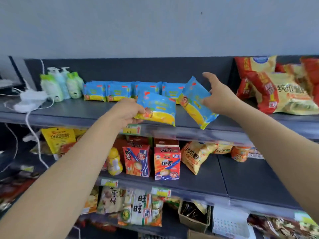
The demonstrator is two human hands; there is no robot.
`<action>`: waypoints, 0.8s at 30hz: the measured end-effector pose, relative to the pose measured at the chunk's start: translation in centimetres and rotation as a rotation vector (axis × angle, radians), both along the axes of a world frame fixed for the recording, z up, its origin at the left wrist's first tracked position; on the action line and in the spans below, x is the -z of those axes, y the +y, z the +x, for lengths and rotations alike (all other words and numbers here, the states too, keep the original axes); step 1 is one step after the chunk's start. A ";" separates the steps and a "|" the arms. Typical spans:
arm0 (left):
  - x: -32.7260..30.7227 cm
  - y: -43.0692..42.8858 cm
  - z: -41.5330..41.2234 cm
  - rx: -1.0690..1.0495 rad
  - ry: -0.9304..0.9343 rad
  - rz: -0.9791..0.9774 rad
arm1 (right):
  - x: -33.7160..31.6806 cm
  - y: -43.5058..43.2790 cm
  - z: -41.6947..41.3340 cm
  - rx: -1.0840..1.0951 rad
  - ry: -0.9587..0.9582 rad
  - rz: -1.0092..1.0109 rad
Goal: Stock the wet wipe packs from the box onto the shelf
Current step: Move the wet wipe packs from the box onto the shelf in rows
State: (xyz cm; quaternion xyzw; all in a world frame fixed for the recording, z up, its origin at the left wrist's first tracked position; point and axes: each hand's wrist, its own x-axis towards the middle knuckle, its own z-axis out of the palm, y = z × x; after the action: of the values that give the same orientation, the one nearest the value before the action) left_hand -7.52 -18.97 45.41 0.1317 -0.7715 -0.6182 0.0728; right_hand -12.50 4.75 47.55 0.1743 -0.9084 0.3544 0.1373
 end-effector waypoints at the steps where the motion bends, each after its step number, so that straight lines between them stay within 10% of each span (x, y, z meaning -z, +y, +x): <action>1: -0.2 -1.1 -0.9 -0.027 0.027 0.104 | -0.2 -0.8 -1.1 0.031 0.007 0.030; 7: 0.5 -6.7 -8.1 -0.035 -0.024 0.482 | -0.5 -5.3 -7.4 0.148 0.021 0.165; 24: 3.1 -12.7 -23.8 -0.129 -0.106 0.020 | 2.7 -12.7 -19.9 0.234 -0.018 0.398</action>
State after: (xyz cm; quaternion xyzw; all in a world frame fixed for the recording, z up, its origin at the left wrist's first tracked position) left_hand -31.37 -31.72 42.35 0.2142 -0.7580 -0.6120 0.0701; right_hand -32.41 -7.98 44.88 0.0882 -0.9756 0.1517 0.1320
